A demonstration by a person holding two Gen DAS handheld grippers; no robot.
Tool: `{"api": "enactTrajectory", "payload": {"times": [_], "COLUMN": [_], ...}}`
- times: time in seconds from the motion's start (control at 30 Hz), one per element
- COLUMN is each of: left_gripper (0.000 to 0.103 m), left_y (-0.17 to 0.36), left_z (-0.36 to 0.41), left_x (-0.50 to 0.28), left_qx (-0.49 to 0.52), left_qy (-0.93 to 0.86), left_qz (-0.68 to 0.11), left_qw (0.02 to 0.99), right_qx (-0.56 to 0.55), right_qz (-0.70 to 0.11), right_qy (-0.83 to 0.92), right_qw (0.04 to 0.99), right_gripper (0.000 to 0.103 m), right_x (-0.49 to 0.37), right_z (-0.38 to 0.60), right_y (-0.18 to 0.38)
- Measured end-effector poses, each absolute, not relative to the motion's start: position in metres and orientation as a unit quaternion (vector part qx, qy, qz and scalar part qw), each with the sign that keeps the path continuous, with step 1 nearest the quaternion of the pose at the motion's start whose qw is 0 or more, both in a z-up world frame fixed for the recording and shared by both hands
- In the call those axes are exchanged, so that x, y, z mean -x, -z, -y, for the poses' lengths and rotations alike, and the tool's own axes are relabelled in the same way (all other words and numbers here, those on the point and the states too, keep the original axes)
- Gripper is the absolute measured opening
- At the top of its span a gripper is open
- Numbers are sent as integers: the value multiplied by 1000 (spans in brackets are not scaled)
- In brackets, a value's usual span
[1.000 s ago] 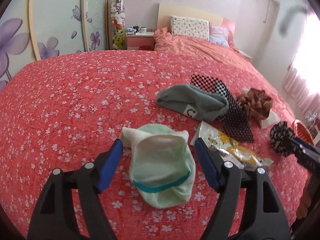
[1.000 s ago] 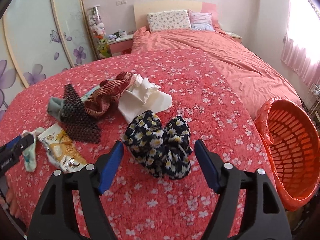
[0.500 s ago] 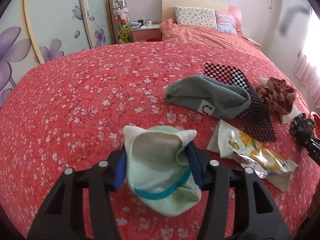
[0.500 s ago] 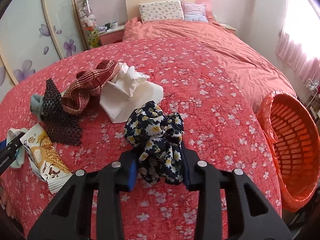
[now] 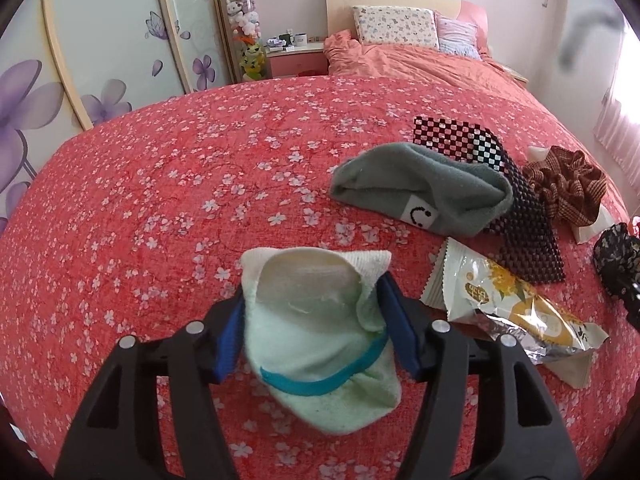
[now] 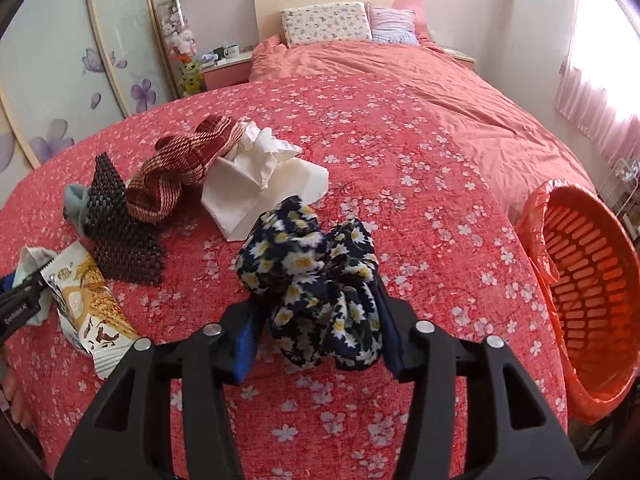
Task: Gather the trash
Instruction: 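Close the left gripper on the mint sock while the right holds the scrunchie, then lift the mint sock with the left gripper while the right lifts the floral scrunchie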
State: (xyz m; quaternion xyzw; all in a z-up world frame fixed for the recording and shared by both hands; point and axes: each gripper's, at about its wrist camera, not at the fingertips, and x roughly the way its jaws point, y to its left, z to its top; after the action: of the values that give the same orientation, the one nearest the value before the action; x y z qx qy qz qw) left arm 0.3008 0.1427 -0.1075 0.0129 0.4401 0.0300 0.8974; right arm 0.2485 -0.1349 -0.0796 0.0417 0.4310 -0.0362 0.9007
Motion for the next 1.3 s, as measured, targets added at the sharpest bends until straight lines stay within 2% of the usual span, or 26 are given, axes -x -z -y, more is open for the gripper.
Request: {"api": "enactTrajectory", "payload": {"times": [0.03, 0.17, 0.27, 0.3, 0.33, 0.47, 0.6, 0.67, 0.73, 0.8, 0.93, 1.3], "left_gripper": [63, 66, 73, 84, 90, 91, 85, 74, 59, 56, 55, 57], "left_y": [108, 109, 110, 111, 114, 115, 114, 112, 110, 110, 110, 112], "left_z": [-144, -144, -147, -149, -156, -160, -160, -160, -152, -146, -143, -141], "left_x": [-301, -301, -299, -300, -302, -303, -301, -299, -295, -293, -292, -291], "left_qx": [-11, -11, -6, -6, 15, 18, 22, 21, 4, -13, -17, -17], "left_qy": [-30, -32, -33, -40, -45, -49, -42, -37, -21, -8, 0, -8], "left_qz": [-440, -442, -444, -447, -454, -455, -452, -446, -440, -439, -439, -440], "left_qw": [897, 897, 895, 894, 890, 889, 891, 894, 898, 898, 898, 898], "right_qx": [-36, -33, -33, -34, -35, -36, -36, -35, -30, -30, -28, -34], "right_qz": [-433, -435, -436, -436, -436, -437, -437, -437, -436, -440, -433, -433], "right_qy": [32, 34, 38, 39, 40, 42, 42, 42, 41, 36, 34, 36], "right_qw": [900, 899, 899, 898, 898, 898, 898, 898, 898, 897, 900, 900], "right_gripper": [60, 65, 67, 68, 69, 71, 71, 71, 67, 63, 59, 59], "right_x": [-249, -248, -248, -248, -248, -248, -248, -248, -250, -253, -253, -250], "right_z": [133, 131, 133, 133, 134, 137, 137, 138, 137, 135, 133, 134], "right_y": [80, 81, 81, 81, 81, 82, 82, 81, 80, 78, 79, 79]}}
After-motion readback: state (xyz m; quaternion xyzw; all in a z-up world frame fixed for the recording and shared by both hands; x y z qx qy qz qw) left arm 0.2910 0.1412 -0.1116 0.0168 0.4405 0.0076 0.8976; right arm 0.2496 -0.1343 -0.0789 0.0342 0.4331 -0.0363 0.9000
